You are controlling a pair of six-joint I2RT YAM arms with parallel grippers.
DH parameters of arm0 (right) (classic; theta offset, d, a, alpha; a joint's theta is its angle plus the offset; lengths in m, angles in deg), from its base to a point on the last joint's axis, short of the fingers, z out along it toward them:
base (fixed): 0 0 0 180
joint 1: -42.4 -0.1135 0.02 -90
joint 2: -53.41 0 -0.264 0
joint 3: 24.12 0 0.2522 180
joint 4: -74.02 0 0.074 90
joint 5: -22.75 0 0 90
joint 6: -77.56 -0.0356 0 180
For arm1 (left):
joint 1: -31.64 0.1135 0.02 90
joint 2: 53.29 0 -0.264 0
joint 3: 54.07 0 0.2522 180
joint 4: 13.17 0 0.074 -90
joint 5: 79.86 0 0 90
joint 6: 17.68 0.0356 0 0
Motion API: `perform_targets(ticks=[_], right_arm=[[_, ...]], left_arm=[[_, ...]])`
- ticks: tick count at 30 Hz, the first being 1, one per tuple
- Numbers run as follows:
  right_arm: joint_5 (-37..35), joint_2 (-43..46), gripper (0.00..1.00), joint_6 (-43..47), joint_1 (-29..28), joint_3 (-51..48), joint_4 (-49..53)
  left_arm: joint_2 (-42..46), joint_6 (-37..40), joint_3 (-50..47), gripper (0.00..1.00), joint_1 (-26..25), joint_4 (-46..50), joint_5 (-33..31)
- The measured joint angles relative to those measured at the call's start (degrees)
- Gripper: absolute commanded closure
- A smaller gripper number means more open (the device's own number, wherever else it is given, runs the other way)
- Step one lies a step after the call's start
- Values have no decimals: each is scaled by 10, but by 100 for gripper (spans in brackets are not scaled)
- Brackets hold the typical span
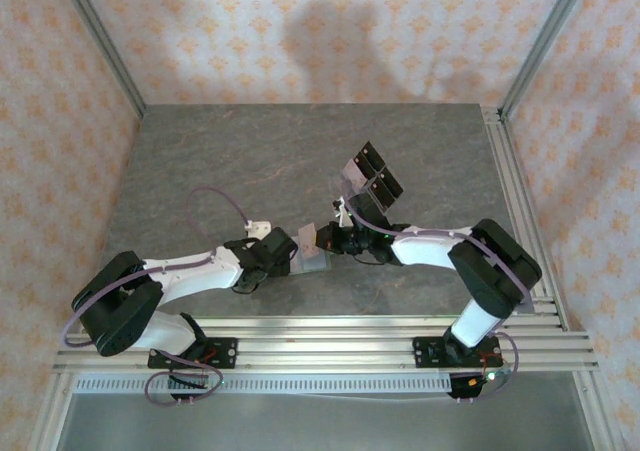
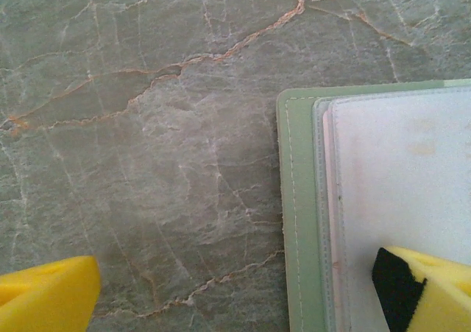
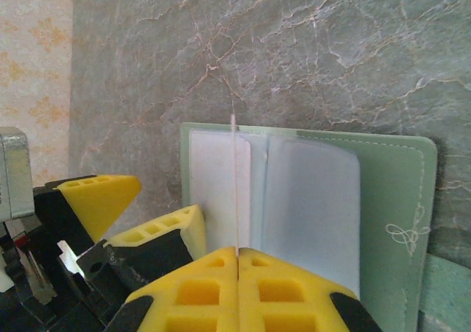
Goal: Put the credit cards into the card holder
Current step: Insert the credit card into the card slot.
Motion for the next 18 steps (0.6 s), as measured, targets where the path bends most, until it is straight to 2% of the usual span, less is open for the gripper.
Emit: perform_targets(ticks=[18], right_arm=[[22, -59, 100, -57, -3, -46, -129]], left_arm=[[0, -5, -4, 3, 0, -2, -10]])
